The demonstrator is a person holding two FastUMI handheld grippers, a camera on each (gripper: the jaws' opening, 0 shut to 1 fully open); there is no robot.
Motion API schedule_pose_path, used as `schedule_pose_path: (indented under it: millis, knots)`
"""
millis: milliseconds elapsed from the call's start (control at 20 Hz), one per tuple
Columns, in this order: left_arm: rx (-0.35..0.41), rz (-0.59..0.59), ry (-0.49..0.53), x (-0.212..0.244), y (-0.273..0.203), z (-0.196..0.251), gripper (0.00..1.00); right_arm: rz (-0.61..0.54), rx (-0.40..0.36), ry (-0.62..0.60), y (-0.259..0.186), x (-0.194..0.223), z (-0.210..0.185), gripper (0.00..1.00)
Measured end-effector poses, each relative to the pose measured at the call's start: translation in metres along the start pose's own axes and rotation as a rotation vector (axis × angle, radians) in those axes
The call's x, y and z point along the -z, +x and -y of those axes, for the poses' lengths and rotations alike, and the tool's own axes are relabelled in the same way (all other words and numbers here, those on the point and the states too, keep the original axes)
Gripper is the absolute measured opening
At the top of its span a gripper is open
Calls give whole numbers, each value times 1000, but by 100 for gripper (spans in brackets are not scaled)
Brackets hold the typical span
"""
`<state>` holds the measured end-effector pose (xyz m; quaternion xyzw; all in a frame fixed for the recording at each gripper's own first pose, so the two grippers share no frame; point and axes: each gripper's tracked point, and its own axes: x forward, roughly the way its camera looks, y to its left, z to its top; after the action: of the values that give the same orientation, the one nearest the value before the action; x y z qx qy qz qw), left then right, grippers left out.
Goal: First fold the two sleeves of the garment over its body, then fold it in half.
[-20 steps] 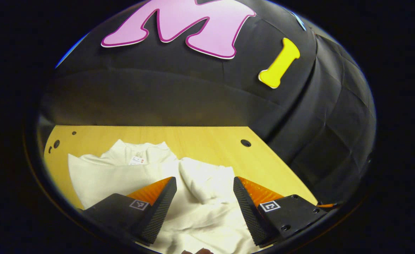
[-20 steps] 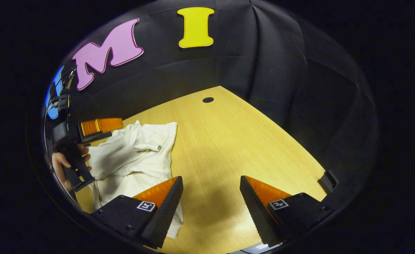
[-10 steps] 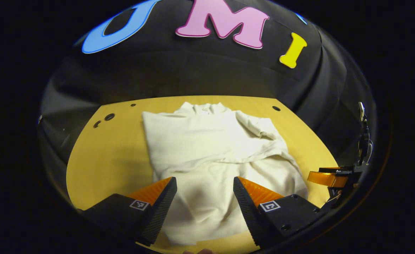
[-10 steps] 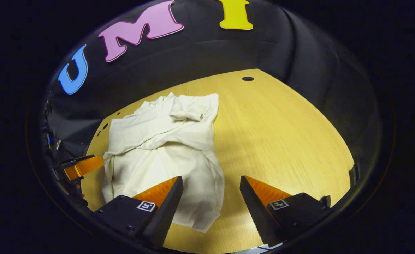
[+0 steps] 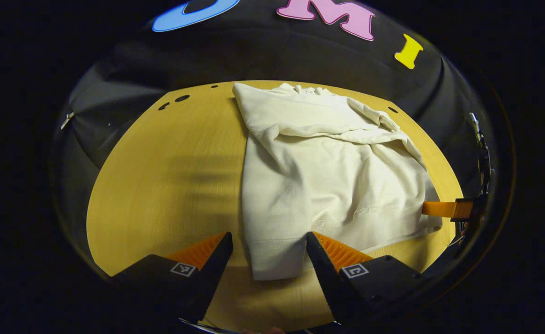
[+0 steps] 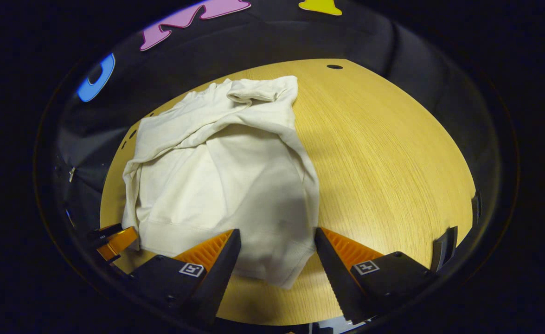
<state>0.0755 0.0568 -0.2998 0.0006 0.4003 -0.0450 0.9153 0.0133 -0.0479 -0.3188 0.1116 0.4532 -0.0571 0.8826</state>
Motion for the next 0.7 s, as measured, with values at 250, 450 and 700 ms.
schedule_pose_path:
  millis: [250,450,700]
  knots:
    - [-42,15,25,6,4,4,93,-15,81,-104,2,5,-1,97]
    - [-32,20,33,7,6,15,80,-28,59,-77,6,3,-11,83]
    - [-25,32,57,3,9,32,22,-47,-34,-94,7,1,-27,23]
